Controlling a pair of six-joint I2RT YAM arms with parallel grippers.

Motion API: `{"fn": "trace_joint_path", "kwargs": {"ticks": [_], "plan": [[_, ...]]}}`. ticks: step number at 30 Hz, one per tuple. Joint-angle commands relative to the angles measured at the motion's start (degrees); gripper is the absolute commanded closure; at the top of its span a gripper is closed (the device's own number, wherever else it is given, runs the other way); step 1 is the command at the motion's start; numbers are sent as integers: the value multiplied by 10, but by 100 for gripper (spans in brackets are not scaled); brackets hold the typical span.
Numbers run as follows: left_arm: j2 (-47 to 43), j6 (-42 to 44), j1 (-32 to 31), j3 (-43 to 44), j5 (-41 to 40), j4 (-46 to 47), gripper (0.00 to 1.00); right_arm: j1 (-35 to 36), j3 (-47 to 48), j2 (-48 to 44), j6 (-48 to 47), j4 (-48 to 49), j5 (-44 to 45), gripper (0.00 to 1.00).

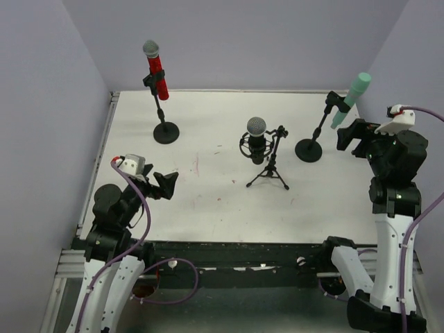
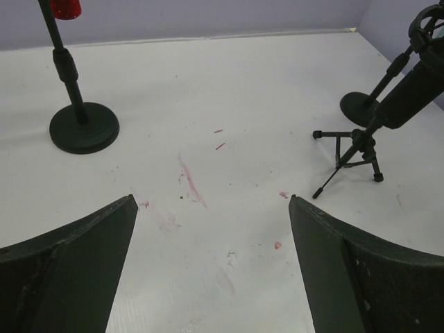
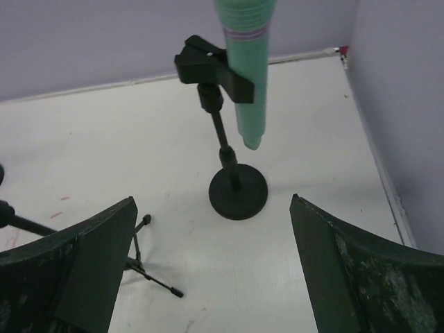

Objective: Attach the microphones to the stand

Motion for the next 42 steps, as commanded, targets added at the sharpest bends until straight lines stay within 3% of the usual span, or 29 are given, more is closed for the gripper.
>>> {"fn": "trace_joint_path", "kwargs": {"ticks": [1, 23, 42], "plan": [[-23, 17, -3, -9, -32, -6, 2, -3, -10, -23, 54, 15, 143, 0], [-68, 20, -5, -22, -18, 5, 2, -25, -64, -20, 41, 36, 145, 0], [-54, 20, -5, -24, -11, 12, 2, -29, -78, -7, 27, 56, 136, 0]]}}
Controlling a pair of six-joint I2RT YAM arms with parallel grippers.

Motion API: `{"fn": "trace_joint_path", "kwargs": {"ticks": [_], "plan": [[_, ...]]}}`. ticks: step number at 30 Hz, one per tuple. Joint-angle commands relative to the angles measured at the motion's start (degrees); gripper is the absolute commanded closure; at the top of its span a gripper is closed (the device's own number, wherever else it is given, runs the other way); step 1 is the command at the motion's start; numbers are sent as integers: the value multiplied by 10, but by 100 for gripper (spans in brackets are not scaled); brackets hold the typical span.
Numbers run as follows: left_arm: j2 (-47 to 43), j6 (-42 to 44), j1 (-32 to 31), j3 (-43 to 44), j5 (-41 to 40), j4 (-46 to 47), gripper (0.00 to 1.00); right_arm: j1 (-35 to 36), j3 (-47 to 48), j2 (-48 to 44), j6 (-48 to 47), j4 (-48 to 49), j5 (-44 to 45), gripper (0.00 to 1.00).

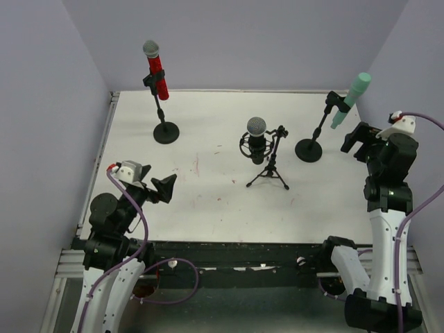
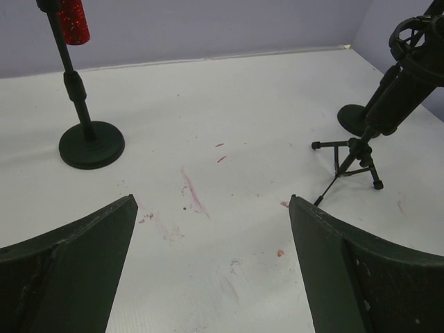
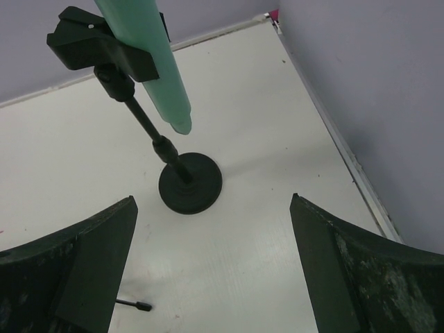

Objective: Attach the microphones to the stand

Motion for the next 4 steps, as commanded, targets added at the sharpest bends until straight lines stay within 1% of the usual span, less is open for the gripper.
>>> {"fn": "trace_joint_path", "kwargs": {"ticks": [1, 3, 4], "plan": [[8, 7, -2, -5, 1, 12, 1, -6, -7, 5, -10, 27, -11, 0], [10, 8, -1, -5, 0, 13, 2, -6, -8, 7, -21, 35, -14, 0], [12, 9, -1, -5, 0, 13, 2, -7, -8, 8, -35, 39, -35, 0]]}}
